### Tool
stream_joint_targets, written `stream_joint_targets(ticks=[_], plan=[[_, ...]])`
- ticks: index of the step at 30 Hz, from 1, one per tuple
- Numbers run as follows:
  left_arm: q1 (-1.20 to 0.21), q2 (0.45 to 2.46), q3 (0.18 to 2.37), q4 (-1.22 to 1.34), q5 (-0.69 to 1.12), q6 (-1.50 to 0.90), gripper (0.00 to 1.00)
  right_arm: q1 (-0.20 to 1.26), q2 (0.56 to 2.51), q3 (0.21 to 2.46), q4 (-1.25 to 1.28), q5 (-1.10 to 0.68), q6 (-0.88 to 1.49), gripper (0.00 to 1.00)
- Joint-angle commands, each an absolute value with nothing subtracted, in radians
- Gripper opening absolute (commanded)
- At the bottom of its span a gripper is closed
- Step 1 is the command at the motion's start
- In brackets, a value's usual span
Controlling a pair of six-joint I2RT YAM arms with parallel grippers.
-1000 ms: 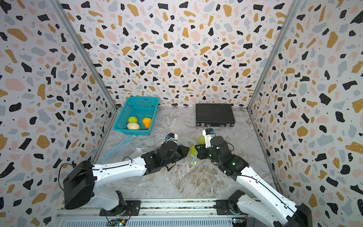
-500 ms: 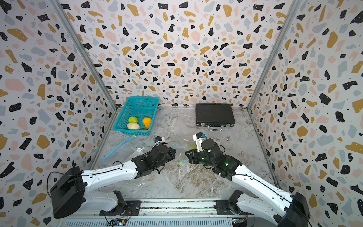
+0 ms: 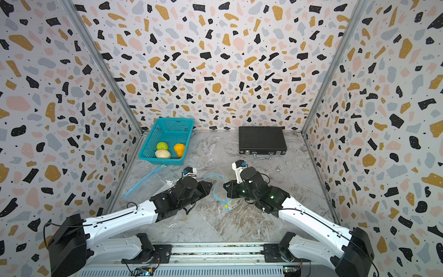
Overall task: Open the zip-top bag and take out the pear
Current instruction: Open the zipper of the food storage bag at the center of the board.
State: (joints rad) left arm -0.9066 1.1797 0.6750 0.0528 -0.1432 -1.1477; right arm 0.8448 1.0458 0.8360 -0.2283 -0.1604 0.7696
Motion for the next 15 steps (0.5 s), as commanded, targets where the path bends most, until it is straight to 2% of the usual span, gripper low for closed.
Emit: stream_joint_targets(ticks=[1, 9, 15], plan=[[-0.929, 1.143, 0.710, 0.115, -0.044, -1.165, 0.23, 0.848, 1.026, 0.873, -0.274, -0.153, 0.738, 0.04], [-0.976, 1.042, 0.720, 0.091, -0.024, -1.189, 0.22, 0.848, 1.029, 0.867, -0.275, -0.149, 0.735, 0.02], [-0.992, 1.135, 0.733, 0.218, 0.046, -1.243, 0.19, 0.847, 1.026, 0.872, -0.279, -0.137, 0.732, 0.00]])
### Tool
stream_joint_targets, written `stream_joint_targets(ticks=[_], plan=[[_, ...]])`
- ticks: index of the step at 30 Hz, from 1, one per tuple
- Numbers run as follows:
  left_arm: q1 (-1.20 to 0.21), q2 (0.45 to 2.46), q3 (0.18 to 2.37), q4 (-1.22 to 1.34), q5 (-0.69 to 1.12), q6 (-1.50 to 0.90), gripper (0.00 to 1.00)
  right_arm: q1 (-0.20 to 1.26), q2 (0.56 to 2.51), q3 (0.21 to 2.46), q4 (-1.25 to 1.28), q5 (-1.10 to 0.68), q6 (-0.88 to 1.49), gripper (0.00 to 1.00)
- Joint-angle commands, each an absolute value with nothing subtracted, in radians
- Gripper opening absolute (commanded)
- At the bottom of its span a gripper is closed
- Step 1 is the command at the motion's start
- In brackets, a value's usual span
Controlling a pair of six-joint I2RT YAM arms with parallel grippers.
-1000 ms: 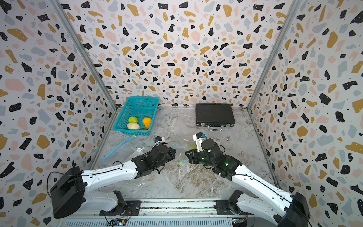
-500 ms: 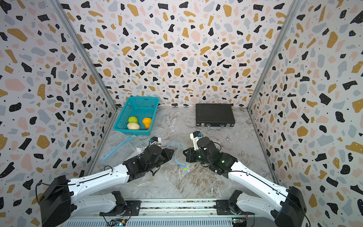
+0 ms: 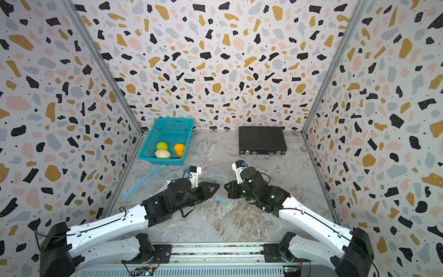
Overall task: Open the zip-top bag and take out the pear
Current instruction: Open the zipper of the food storage bag at the center of the board.
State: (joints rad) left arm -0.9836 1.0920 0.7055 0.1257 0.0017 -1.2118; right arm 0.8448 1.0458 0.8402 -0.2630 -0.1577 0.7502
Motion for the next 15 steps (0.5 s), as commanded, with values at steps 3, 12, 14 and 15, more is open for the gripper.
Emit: stream_joint_targets(ticks=[3, 12, 14, 15], plan=[[-1.000, 1.188, 0.731, 0.258, 0.057, -1.260, 0.17, 0.848, 1.021, 0.874, -0.295, -0.119, 0.732, 0.00], [-1.000, 1.254, 0.697, 0.342, 0.034, -1.281, 0.16, 0.848, 0.991, 0.854, -0.339, -0.072, 0.726, 0.00], [-1.001, 1.248, 0.668, 0.372, 0.027, -1.299, 0.16, 0.845, 0.979, 0.848, -0.339, -0.071, 0.724, 0.00], [-1.000, 1.244, 0.655, 0.395, 0.026, -1.305, 0.16, 0.846, 0.973, 0.848, -0.339, -0.071, 0.723, 0.00]])
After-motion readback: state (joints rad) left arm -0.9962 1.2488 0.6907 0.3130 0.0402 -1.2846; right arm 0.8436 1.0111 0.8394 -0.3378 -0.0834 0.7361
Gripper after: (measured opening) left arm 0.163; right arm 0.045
